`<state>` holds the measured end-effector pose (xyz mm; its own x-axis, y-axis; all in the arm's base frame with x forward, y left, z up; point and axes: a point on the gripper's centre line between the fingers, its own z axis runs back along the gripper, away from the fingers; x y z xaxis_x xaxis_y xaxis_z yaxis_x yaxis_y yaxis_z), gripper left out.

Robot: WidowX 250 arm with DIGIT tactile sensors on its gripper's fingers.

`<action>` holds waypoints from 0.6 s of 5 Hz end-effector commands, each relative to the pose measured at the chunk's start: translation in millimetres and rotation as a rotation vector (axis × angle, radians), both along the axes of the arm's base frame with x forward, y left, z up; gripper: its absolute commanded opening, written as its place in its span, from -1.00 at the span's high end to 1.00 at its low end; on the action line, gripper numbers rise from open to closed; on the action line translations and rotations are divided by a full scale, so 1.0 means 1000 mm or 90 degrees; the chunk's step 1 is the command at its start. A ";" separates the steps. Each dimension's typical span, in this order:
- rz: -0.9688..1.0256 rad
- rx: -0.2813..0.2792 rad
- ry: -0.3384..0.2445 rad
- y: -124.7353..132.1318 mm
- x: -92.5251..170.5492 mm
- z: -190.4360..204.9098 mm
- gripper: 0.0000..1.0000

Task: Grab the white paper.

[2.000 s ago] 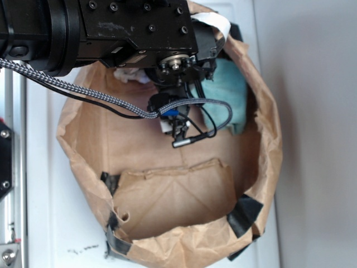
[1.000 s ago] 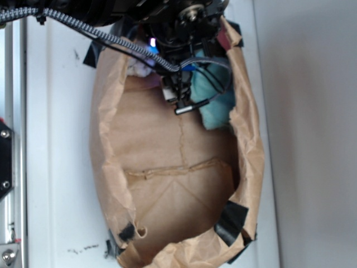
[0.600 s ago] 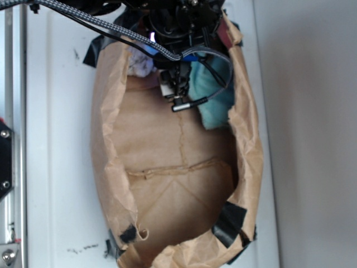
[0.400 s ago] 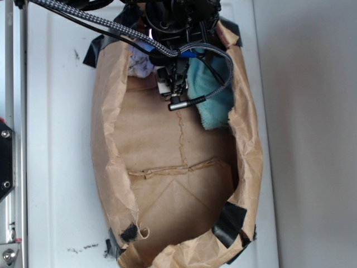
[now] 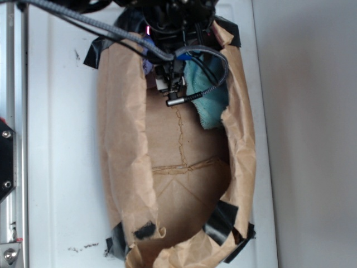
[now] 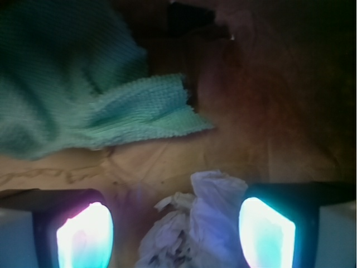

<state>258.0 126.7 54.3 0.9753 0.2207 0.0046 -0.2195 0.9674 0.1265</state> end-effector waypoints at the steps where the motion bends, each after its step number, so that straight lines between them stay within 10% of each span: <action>1: 0.002 0.074 0.011 0.000 0.009 -0.028 -0.86; 2: 0.005 0.076 0.004 0.000 0.010 -0.029 1.00; 3: 0.002 0.065 -0.009 -0.001 0.010 -0.021 1.00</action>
<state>266.5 116.0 22.3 0.9788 0.2049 -0.0076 -0.1987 0.9568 0.2121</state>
